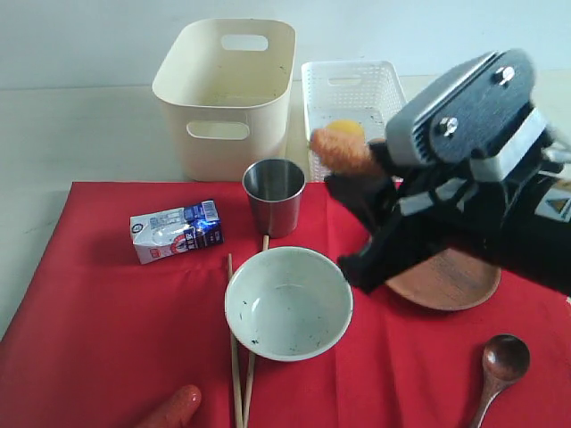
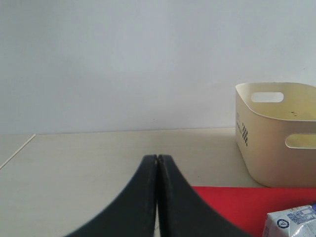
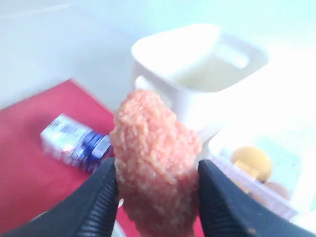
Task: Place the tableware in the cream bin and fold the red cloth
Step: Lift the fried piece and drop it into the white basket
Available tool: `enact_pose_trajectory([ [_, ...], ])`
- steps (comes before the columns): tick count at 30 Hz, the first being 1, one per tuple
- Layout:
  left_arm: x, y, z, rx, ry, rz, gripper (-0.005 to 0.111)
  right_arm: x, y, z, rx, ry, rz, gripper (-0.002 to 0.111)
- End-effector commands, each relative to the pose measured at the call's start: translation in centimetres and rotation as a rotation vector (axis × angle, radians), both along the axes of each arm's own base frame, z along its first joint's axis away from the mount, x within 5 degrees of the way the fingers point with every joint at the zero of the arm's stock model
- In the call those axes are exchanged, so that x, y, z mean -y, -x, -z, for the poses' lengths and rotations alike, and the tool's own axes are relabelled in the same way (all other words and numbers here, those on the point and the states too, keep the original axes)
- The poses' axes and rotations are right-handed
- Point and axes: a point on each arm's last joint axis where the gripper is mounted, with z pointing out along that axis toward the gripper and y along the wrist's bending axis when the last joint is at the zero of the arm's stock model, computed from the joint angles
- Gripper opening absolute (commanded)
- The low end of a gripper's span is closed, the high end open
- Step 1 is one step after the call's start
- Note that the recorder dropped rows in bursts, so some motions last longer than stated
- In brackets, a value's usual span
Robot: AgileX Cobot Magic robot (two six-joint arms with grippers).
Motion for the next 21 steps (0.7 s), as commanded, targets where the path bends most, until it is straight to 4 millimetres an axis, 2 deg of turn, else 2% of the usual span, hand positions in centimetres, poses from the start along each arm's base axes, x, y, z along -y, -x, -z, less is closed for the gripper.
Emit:
enact_pose_trajectory([
  [1, 0.0, 0.0, 0.1, 0.001, 0.012, 0.0, 0.003, 1.4, -1.6, -2.0, 0.196, -0.08, 0.205, 0.0],
  [7, 0.0, 0.0, 0.1, 0.001, 0.012, 0.0, 0.003, 3.0, -5.6, -3.1, 0.22, 0.009, 0.433, 0.0],
  [11, 0.0, 0.0, 0.1, 0.001, 0.012, 0.0, 0.003, 3.2, -8.9, -2.4, 0.162, 0.073, 0.475, 0.0],
  [15, 0.0, 0.0, 0.1, 0.001, 0.012, 0.0, 0.003, 3.5, -12.6, -0.8, 0.05, 0.127, 0.472, 0.0],
  [16, 0.0, 0.0, 0.1, 0.001, 0.012, 0.0, 0.003, 3.5, -14.7, 0.4, -0.039, 0.141, 0.448, 0.0],
  [17, 0.0, 0.0, 0.1, 0.001, 0.012, 0.0, 0.003, 3.5, -15.5, 0.9, -0.078, 0.143, 0.432, 0.0],
  [18, 0.0, 0.0, 0.1, 0.001, 0.012, 0.0, 0.003, 3.4, -17.5, 2.3, -0.167, 0.16, 0.374, 0.0],
  [19, 0.0, 0.0, 0.1, 0.001, 0.012, 0.0, 0.003, 3.2, -18.3, 3.2, -0.212, 0.169, 0.346, 0.0],
  [20, 0.0, 0.0, 0.1, 0.001, 0.012, 0.0, 0.003, 3.0, -20.2, 4.3, -0.263, 0.168, 0.325, 0.0],
  [21, 0.0, 0.0, 0.1, 0.001, 0.012, 0.0, 0.003, 2.9, -21.2, 4.4, -0.265, 0.162, 0.326, 0.0],
])
